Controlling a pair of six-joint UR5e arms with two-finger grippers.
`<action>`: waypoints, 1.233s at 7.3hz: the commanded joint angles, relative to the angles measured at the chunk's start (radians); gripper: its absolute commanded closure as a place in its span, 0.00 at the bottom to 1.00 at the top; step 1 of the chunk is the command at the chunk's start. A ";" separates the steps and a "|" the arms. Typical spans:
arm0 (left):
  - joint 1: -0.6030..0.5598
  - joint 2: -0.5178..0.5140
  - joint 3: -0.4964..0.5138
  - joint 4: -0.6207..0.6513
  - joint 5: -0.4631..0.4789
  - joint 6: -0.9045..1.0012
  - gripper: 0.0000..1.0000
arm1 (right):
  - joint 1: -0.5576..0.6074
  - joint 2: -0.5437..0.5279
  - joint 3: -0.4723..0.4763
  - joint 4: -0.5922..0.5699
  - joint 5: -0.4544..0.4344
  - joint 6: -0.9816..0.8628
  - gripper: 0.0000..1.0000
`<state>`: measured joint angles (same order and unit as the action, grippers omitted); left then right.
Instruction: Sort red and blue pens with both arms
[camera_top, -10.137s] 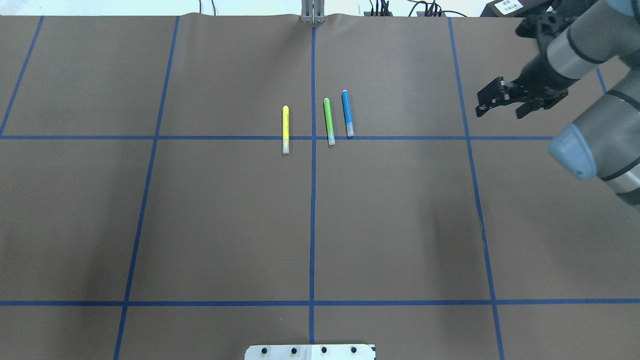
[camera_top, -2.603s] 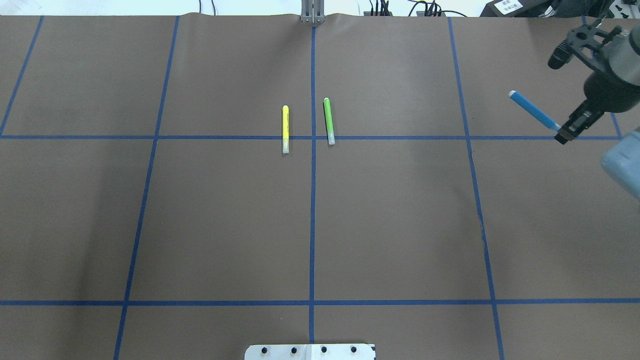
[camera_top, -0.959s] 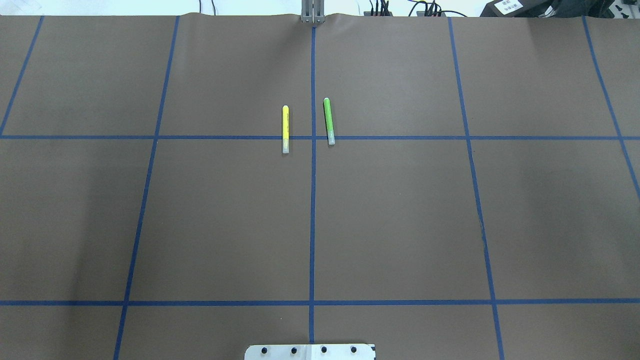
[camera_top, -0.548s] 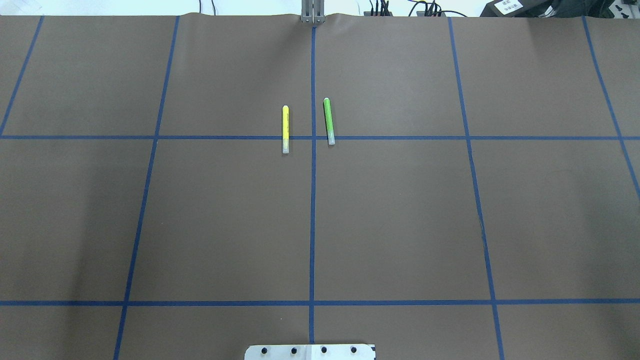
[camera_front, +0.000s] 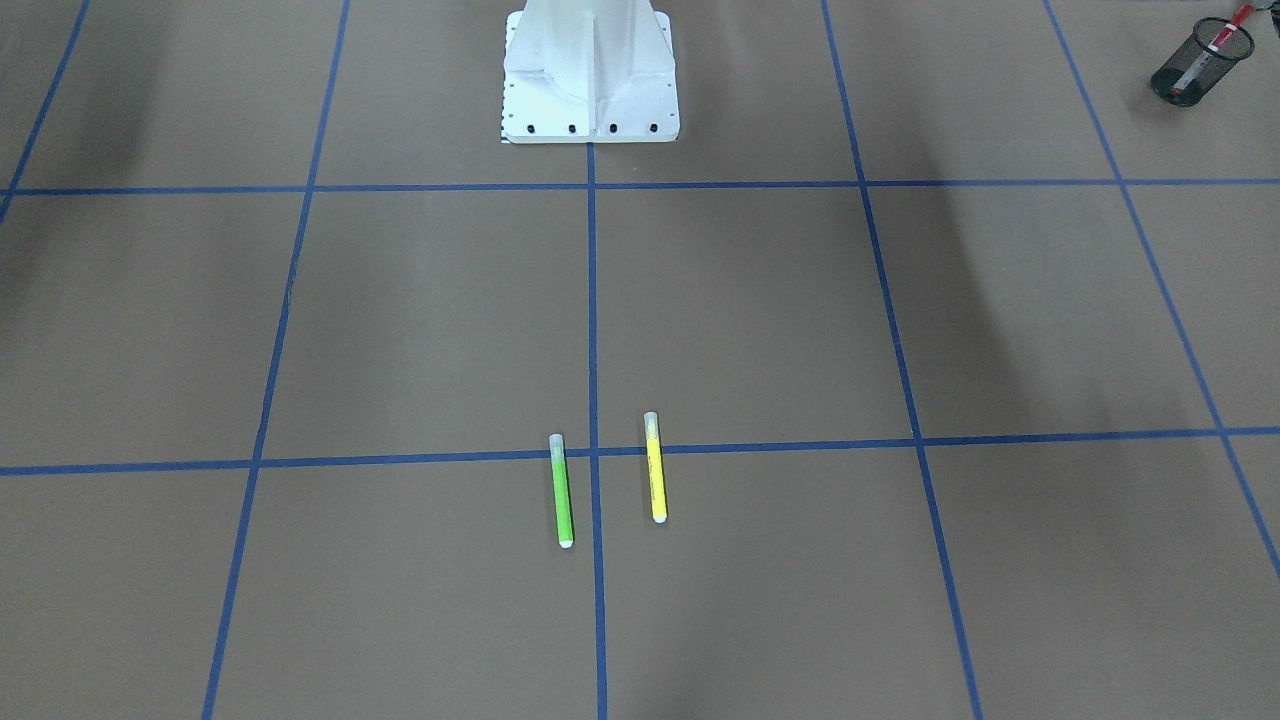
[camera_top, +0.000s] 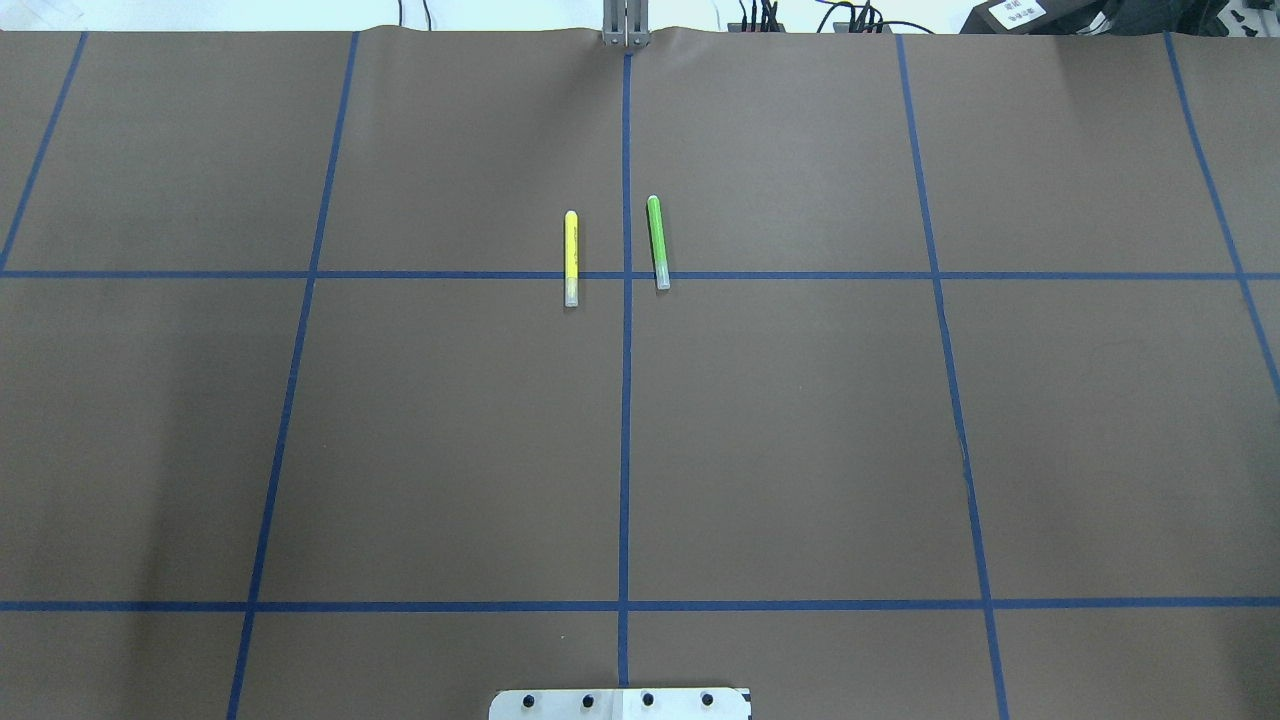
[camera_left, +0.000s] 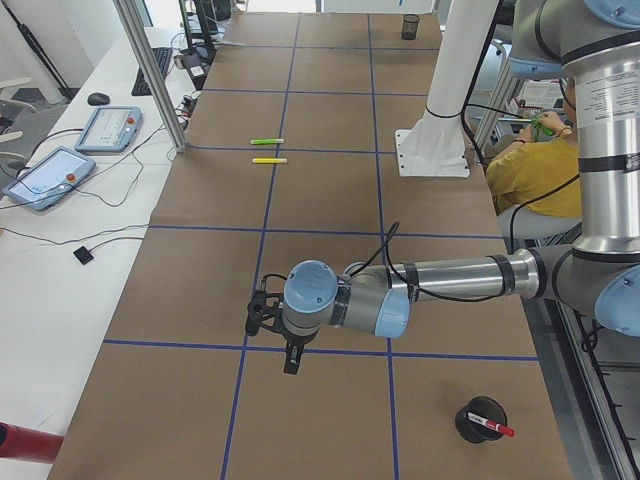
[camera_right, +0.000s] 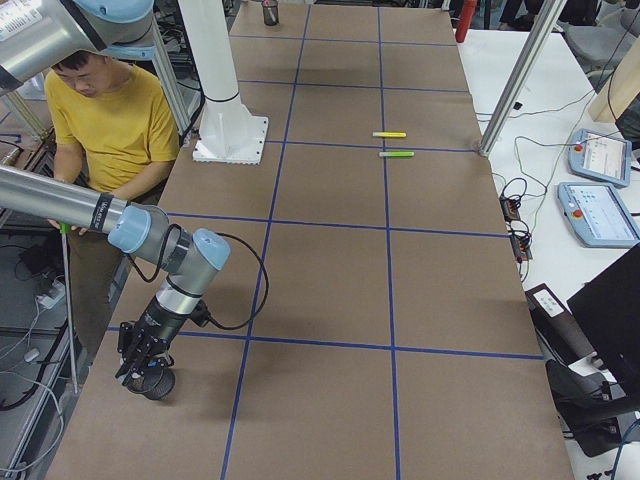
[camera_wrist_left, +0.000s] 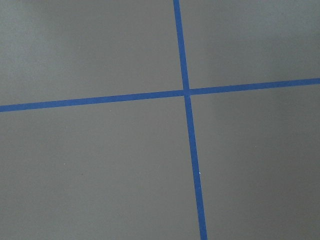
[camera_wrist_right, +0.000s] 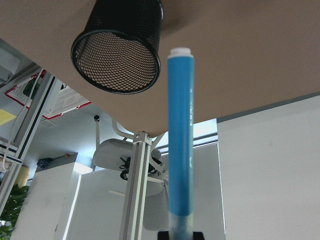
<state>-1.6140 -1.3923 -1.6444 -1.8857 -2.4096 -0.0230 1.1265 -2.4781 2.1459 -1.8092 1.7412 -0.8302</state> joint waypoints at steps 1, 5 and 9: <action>0.000 0.001 0.000 -0.003 -0.005 0.000 0.00 | -0.001 -0.004 -0.004 -0.080 0.139 0.047 1.00; 0.000 0.002 0.003 -0.001 -0.006 0.036 0.00 | -0.004 0.010 -0.034 -0.111 0.153 0.086 1.00; 0.000 0.009 0.003 -0.001 -0.006 0.041 0.00 | -0.005 0.045 -0.086 -0.110 0.158 0.089 1.00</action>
<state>-1.6141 -1.3842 -1.6424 -1.8868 -2.4160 0.0160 1.1224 -2.4449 2.0799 -1.9192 1.8976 -0.7418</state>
